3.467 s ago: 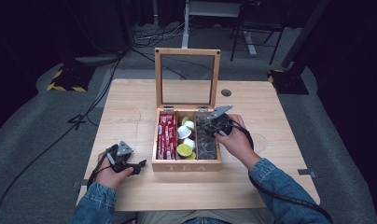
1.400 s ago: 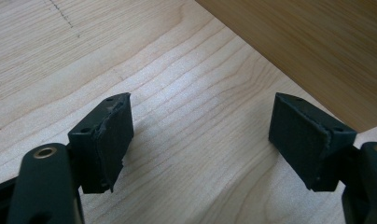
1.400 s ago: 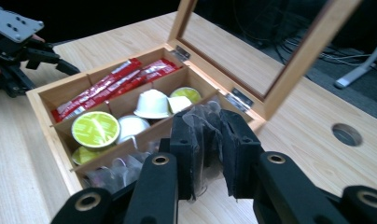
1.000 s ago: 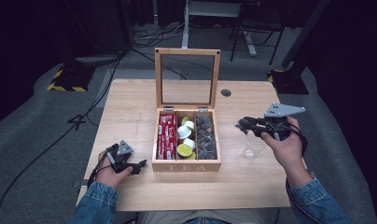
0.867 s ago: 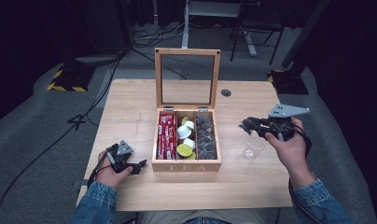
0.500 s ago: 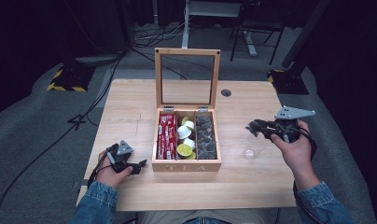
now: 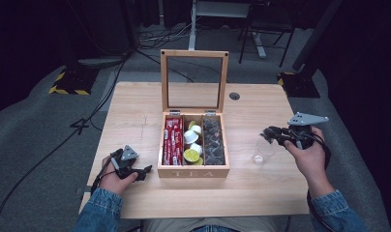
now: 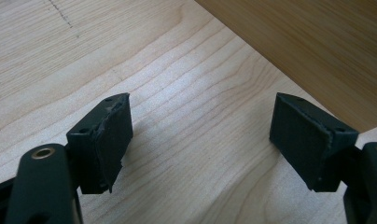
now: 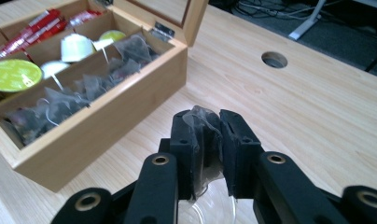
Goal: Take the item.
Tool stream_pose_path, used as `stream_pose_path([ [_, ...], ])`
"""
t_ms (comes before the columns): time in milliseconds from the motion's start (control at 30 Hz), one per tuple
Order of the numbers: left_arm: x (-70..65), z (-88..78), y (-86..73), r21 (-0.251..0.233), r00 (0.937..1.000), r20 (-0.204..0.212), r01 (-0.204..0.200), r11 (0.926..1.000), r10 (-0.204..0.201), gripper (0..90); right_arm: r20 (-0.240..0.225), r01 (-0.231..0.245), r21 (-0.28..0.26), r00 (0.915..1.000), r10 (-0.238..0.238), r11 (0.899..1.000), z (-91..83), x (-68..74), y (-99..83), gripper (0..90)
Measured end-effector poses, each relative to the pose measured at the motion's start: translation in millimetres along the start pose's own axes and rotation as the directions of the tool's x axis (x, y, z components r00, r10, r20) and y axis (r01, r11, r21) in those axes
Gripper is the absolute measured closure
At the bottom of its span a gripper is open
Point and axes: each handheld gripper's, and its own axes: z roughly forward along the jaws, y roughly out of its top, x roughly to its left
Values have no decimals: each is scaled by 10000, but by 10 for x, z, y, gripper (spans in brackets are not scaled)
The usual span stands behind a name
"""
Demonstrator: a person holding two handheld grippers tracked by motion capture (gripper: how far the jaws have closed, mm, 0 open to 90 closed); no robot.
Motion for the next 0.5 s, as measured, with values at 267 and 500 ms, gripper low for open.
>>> stream_pose_path([
  [267, 0, 0, 0, -2, 10000, 4, 0, 10000, 0, 216, 135, -178, 581, 9998, 171, 9981, 48, -49, -112, 760],
  [500, 0, 0, 0, -3, 10000, 2, -1, 10000, 1, 217, 15, -113, 1043, 9999, 112, 9945, 87, -23, -179, 761],
])
